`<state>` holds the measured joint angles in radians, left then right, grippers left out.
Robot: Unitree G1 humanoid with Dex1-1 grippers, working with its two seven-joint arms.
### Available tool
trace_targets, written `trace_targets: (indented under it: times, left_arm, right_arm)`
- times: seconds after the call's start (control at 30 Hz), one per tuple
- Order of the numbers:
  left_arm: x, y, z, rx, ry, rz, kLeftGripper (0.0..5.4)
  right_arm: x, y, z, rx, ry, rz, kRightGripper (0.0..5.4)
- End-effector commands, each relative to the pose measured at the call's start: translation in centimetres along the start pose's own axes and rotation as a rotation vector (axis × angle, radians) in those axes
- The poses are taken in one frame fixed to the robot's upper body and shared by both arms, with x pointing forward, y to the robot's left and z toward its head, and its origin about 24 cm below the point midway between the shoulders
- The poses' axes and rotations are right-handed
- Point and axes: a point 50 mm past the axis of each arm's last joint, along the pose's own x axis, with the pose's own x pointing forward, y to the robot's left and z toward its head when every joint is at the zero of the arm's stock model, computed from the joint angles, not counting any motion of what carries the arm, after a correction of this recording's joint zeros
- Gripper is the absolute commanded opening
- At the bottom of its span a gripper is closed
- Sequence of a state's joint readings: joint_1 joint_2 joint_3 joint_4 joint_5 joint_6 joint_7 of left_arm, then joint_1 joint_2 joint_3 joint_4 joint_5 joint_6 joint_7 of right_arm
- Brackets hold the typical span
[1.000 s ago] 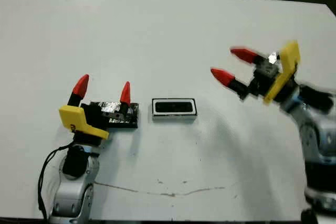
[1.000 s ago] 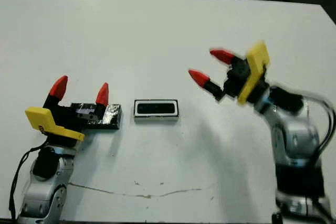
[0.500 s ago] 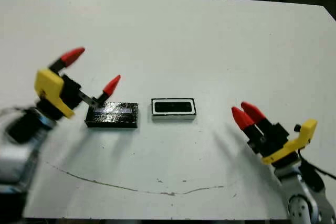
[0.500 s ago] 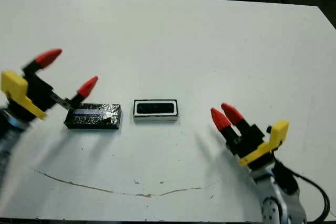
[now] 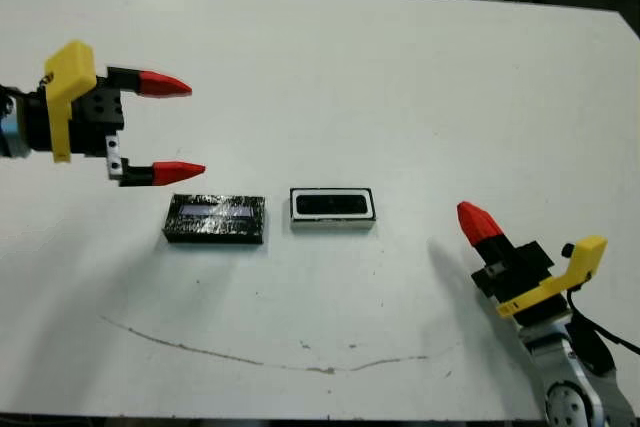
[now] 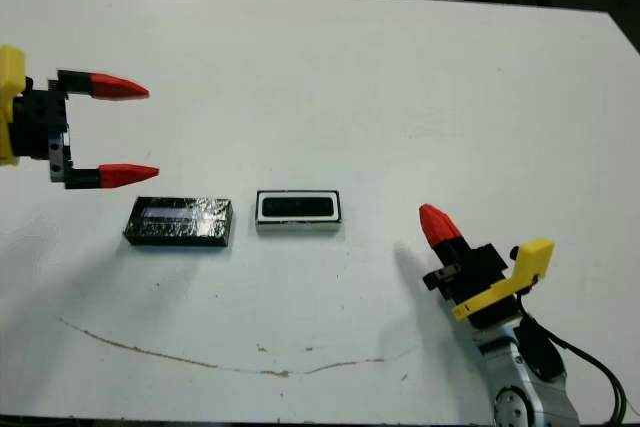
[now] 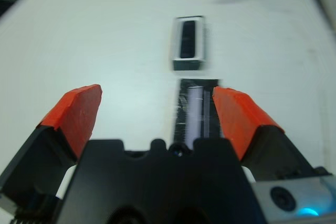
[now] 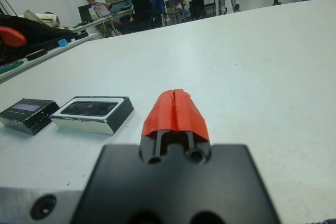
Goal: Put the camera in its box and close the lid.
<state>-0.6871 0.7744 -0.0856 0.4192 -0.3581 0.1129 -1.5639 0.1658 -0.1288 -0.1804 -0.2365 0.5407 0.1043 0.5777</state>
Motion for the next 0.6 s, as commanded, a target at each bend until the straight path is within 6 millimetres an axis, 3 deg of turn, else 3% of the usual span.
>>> trace_targets:
  times: [0.03, 0.27, 0.6]
  left_arm:
    - [0.8, -0.2, -0.2, 0.012, -0.020, -0.064, 5.40]
    - [2.2, -1.3, -0.6, 0.058, -0.060, -0.143, 5.40]
    - [3.8, -2.1, -2.7, -0.034, 0.087, -0.224, 5.40]
  right_arm:
    - [-0.1, -0.1, 0.1, -0.008, 0.018, -0.012, 0.01]
    - [0.0, -0.1, 0.0, 0.003, 0.016, -0.006, 0.01]
    - [-0.1, -0.1, -0.2, 0.005, 0.032, -0.012, 0.01]
